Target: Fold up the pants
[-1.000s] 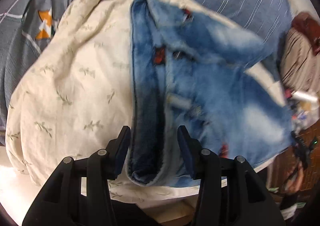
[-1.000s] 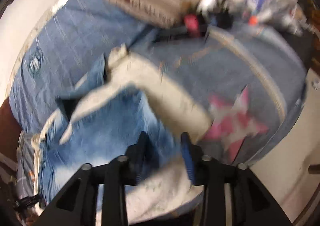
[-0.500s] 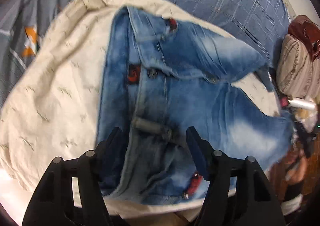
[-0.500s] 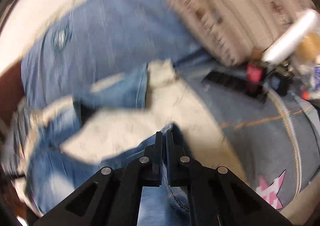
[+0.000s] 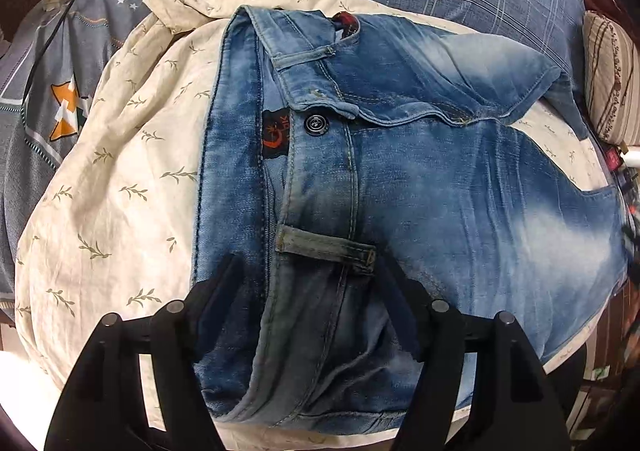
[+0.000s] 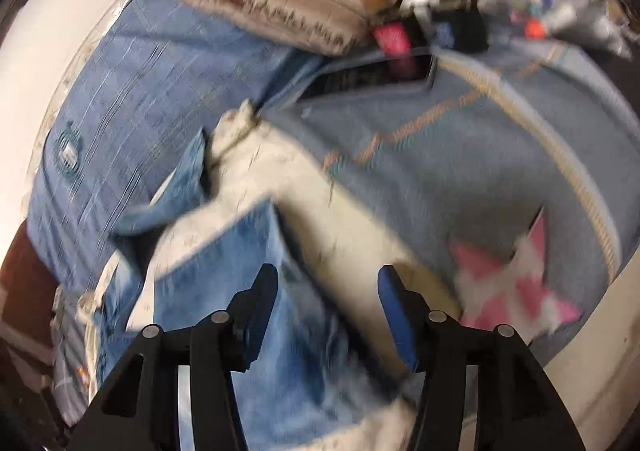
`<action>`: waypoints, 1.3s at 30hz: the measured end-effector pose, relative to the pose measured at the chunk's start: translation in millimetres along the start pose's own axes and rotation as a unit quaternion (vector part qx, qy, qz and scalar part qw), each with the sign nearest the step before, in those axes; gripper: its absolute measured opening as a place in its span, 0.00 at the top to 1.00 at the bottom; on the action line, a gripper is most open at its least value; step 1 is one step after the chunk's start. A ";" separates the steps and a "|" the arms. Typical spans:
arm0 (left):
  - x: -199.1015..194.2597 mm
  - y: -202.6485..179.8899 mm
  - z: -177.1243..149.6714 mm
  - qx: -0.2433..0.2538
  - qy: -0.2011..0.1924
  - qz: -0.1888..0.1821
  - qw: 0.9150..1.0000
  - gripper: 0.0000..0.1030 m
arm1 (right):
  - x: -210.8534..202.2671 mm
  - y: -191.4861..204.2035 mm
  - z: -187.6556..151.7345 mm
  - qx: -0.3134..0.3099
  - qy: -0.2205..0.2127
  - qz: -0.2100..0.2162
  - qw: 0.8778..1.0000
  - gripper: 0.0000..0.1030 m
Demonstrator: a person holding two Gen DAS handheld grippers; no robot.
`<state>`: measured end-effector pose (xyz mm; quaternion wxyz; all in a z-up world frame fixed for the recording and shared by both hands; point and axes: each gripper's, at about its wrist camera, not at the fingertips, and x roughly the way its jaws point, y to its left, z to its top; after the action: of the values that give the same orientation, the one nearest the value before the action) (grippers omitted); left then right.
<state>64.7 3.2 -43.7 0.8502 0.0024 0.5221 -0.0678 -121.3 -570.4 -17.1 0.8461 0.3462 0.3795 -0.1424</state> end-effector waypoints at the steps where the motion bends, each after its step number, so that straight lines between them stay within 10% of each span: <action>1: -0.6 1.9 0.2 -0.003 0.000 0.001 1.000 0.32 | -0.1 5.0 -4.1 -0.020 0.005 -0.011 1.000 0.87; 6: -6.6 2.0 -1.9 -0.010 -0.002 -0.011 1.000 0.32 | -52.0 -11.1 -11.4 0.000 -0.080 -0.002 0.997 0.97; 9: 1.8 4.0 -5.5 -0.012 -0.001 -0.003 1.000 0.32 | -38.8 -45.5 -17.2 0.019 -0.032 -0.107 0.994 1.00; 11: -1.4 5.2 -5.5 -0.013 -0.001 -0.007 1.000 0.32 | -40.8 -60.4 -21.3 0.049 -0.019 -0.100 0.994 0.99; 15: -19.1 21.2 2.9 -0.037 -0.024 -0.035 0.998 0.32 | -58.4 -39.7 -9.1 0.025 -0.058 -0.031 0.998 0.81; 17: -20.9 31.5 12.3 -0.063 -0.024 -0.041 0.997 0.32 | -48.6 -16.6 -0.2 0.001 -0.059 -0.008 0.998 0.40; 22: -10.4 39.4 15.2 -0.108 0.002 -0.066 0.992 0.32 | -1.9 30.6 19.6 -0.056 -0.048 -0.010 0.997 0.39; 23: -9.5 35.8 14.3 -0.102 0.004 -0.059 0.993 0.32 | 16.5 40.1 21.8 -0.072 -0.023 -0.022 0.997 0.47; 25: -15.3 29.9 11.8 -0.091 -0.005 -0.053 0.994 0.32 | 27.7 59.4 21.5 -0.116 0.007 -0.021 0.993 0.94; 26: -21.5 27.8 11.0 -0.085 -0.019 -0.055 0.995 0.32 | 21.4 69.5 19.8 -0.136 -0.013 -0.020 0.990 0.98; 29: -23.1 23.6 11.9 -0.072 -0.041 -0.038 0.996 0.30 | 8.3 64.2 19.6 -0.133 -0.052 -0.049 0.989 0.98; 32: 9.4 18.5 14.0 -0.056 0.001 -0.014 0.998 0.30 | 32.5 33.6 18.2 -0.107 0.003 -0.099 0.989 0.98; 39: -9.1 46.3 35.1 -0.105 -0.019 -0.077 0.991 0.30 | 5.1 54.0 37.6 -0.070 -0.045 -0.018 0.996 0.91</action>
<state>97.3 47.5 -22.8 0.8476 -0.1285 0.5089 -0.0783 -70.2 -557.6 22.7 0.8818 0.2724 0.3562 -0.1462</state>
